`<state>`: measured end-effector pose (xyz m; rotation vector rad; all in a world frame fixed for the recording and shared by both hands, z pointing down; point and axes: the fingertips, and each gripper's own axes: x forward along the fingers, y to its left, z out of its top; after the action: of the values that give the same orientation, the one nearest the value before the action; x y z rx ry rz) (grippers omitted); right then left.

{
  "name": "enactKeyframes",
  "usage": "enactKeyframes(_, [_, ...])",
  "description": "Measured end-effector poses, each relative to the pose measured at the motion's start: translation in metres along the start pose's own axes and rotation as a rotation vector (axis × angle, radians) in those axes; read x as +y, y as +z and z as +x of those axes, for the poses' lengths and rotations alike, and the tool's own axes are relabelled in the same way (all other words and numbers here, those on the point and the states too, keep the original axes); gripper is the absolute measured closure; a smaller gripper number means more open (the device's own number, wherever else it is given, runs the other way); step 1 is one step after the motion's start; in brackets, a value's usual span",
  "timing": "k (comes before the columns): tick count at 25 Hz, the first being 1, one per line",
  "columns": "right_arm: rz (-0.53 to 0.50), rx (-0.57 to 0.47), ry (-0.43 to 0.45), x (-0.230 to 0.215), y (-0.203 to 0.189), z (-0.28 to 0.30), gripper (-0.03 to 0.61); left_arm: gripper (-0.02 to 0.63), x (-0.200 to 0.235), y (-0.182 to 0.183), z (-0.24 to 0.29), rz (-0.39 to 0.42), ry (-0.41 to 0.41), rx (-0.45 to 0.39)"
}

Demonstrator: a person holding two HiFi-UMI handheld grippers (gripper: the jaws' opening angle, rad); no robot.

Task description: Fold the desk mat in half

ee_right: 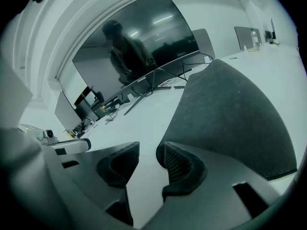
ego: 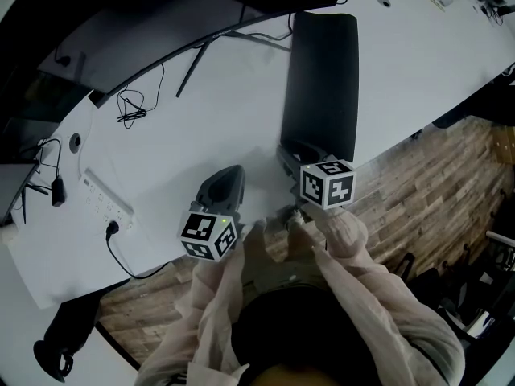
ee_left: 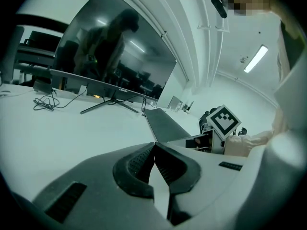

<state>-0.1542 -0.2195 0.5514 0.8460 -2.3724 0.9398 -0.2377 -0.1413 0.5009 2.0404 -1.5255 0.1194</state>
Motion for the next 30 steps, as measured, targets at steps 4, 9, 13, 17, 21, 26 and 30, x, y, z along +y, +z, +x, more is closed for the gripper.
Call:
enactKeyframes(4, [0.002, -0.035, 0.034, 0.002, 0.004, -0.016, 0.371, 0.586, -0.012, 0.001, -0.001, 0.013, -0.005, -0.006])
enactKeyframes(9, [0.022, -0.092, 0.029, -0.005, 0.013, -0.045, 0.367, 0.586, -0.028, 0.001, -0.001, 0.026, -0.02, -0.011])
enactKeyframes(13, [0.046, -0.132, 0.035, -0.01, 0.022, -0.07, 0.367, 0.586, -0.045, 0.008, 0.004, 0.051, -0.036, -0.021])
enactKeyframes(17, [0.064, -0.178, 0.037, -0.018, 0.034, -0.092, 0.367, 0.586, -0.063, 0.018, 0.013, 0.074, -0.056, -0.034])
enactKeyframes(21, [0.065, -0.231, 0.036, -0.028, 0.05, -0.117, 0.367, 0.586, -0.084, 0.03, 0.024, 0.103, -0.081, -0.049])
enactKeyframes(26, [0.041, -0.318, 0.009, -0.044, 0.076, -0.153, 0.367, 0.586, -0.109, 0.048, 0.042, 0.142, -0.125, -0.069])
enactKeyframes(30, [0.028, -0.389, -0.025, -0.061, 0.093, -0.184, 0.367, 0.586, -0.133, 0.062, 0.058, 0.176, -0.169, -0.083])
